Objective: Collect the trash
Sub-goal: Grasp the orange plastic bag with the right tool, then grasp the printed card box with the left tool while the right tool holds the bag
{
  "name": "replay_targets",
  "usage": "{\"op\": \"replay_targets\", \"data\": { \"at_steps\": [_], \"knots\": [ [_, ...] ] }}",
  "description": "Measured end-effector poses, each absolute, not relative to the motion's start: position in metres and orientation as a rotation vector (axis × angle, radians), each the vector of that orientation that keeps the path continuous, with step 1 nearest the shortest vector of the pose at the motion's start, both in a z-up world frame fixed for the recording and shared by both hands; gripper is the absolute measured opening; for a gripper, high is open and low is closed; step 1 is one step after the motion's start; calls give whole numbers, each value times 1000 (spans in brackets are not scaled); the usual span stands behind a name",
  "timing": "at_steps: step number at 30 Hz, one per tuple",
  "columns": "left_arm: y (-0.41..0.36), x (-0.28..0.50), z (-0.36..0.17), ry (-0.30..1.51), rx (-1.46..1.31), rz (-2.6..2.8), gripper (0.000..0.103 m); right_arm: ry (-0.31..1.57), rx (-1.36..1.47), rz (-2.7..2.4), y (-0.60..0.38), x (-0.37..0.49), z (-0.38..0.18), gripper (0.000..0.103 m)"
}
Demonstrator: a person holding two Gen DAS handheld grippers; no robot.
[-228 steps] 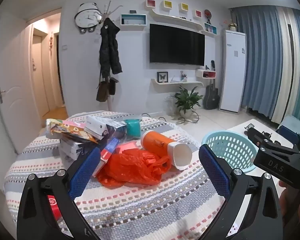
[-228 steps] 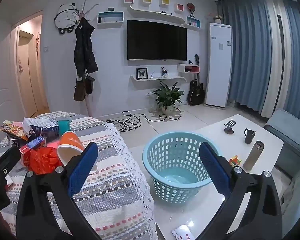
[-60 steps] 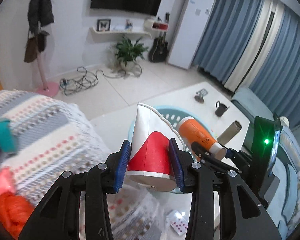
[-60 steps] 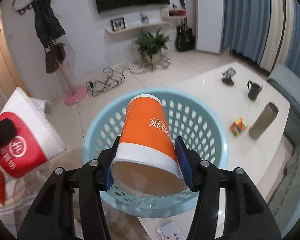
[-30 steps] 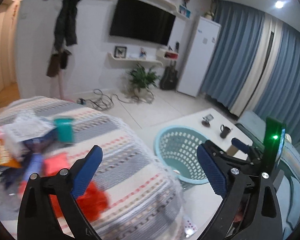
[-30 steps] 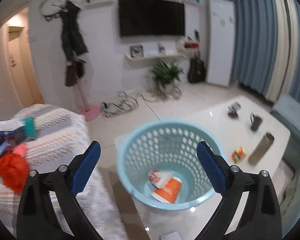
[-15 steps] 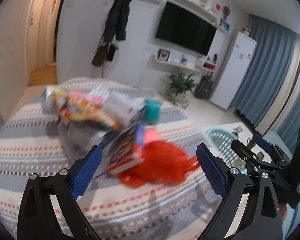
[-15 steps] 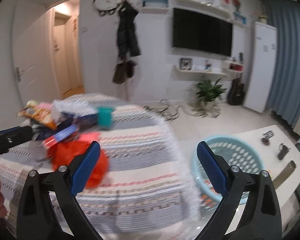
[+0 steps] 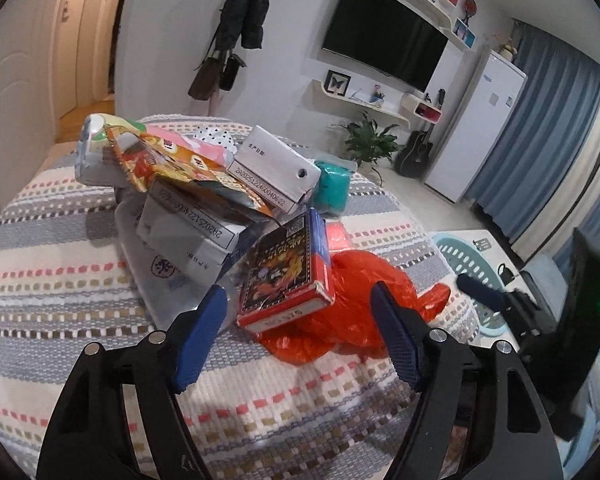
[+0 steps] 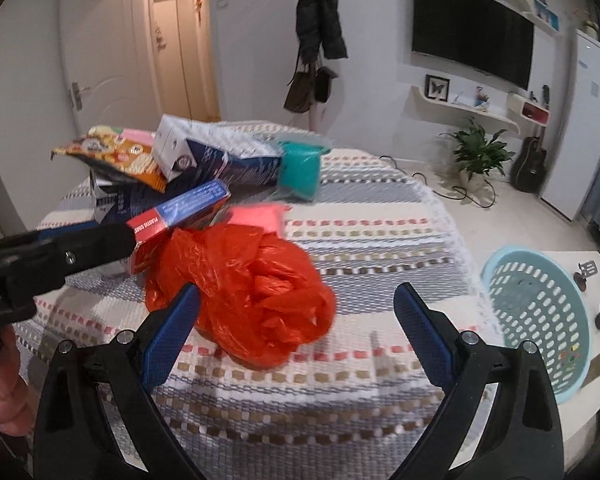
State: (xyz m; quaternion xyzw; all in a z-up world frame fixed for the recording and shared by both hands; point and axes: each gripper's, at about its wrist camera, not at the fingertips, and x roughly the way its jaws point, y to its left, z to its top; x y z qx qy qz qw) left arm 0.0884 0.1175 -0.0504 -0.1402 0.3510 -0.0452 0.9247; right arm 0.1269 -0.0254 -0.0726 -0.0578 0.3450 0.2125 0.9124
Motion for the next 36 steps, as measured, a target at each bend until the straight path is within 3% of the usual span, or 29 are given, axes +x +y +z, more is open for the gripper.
{"op": "replay_targets", "data": {
  "at_steps": [2, 4, 9, 11, 15, 16, 20, 21, 24, 30, 32, 33, 34, 36],
  "knots": [
    [119, 92, -51, 727, -292, -93, 71, 734, -118, 459, -19, 133, -78, 89],
    [120, 93, -53, 730, -290, -95, 71, 759, -111, 483, -16, 138, -81, 65],
    [114, 98, -52, 736, -274, -90, 71, 765, -95, 503, -21, 138, -80, 31],
    [107, 101, -53, 747, -252, -80, 65, 760, -79, 497, -29, 136, -77, 25],
    [98, 108, -60, 784, -224, -70, 30, 736, -57, 449, -50, 130, -69, 19],
    [96, 109, -63, 799, -223, -81, 27, 728, -51, 431, -58, 129, -67, 18],
    [91, 107, -70, 816, -224, -100, 27, 708, -43, 359, -82, 126, -58, 18],
    [91, 104, -70, 810, -220, -98, 32, 703, -44, 338, -87, 125, -57, 18],
    [89, 101, -64, 776, -190, -48, 77, 709, -45, 319, -96, 125, -58, 18],
    [78, 125, -65, 824, -67, -6, 80, 732, -36, 322, -104, 125, -69, 19],
    [73, 134, -68, 842, -20, 27, 80, 737, -35, 350, -105, 124, -69, 27],
    [68, 137, -70, 847, 18, 50, 80, 735, -39, 356, -104, 124, -69, 43],
    [65, 140, -72, 853, 43, 60, 80, 731, -40, 363, -106, 123, -68, 70],
    [59, 144, -73, 868, 62, 65, 80, 697, -34, 372, -110, 119, -64, 77]
  ]
}}
